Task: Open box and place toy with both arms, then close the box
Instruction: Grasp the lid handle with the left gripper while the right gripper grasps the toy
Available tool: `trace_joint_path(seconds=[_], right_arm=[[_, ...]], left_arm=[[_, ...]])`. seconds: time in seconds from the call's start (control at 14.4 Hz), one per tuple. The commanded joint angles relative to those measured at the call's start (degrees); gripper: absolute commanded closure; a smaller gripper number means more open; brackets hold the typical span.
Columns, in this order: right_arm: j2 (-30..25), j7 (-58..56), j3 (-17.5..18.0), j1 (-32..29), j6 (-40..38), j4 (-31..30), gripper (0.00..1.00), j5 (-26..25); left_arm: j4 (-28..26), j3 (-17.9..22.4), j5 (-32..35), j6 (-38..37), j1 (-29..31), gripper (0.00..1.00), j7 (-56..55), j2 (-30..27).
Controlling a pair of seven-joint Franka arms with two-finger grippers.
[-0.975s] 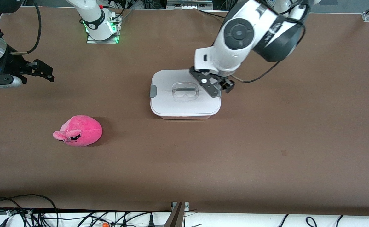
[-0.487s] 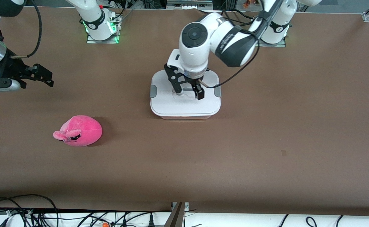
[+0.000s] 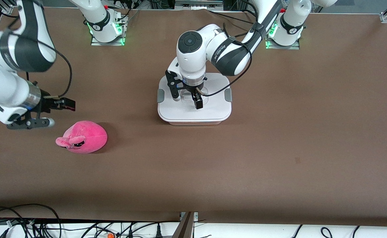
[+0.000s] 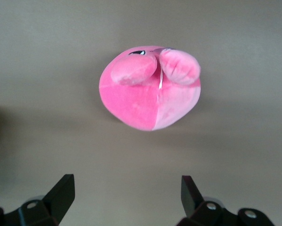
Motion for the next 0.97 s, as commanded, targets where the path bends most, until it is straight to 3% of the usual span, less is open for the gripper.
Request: trace_joint_path(seconds=[0.0, 0.49, 0.56, 0.63, 0.91], right_arm=[[2.26, -4.47, 0.32, -1.64, 1.25, 0.93, 0.00, -0.48], [7.01, -11.70, 0.23, -4.55, 7.67, -2.15, 0.00, 2.86], [7.80, -11.35, 0.23, -4.55, 8.90, -2.15, 0.00, 2.86], [8.77, -11.17, 0.23, -4.55, 10.30, -2.15, 0.01, 2.86], [10.53, -8.45, 0.32, -3.94, 12.06, -1.54, 0.02, 2.69]], left_arm=[[-3.24, 0.79, 1.51, 0.66, -1.22, 0.00, 0.77, -1.90], [-5.09, 0.70, 3.09, 0.48, -2.28, 0.03, 0.51, -2.43], [-5.01, 0.70, 3.09, 0.05, -2.45, 0.27, 0.69, -2.52], [-5.00, 0.70, 3.26, -0.13, -2.89, 0.44, 1.91, -2.52], [-4.74, 0.70, 4.23, -0.13, -2.63, 0.62, 7.63, -2.60]])
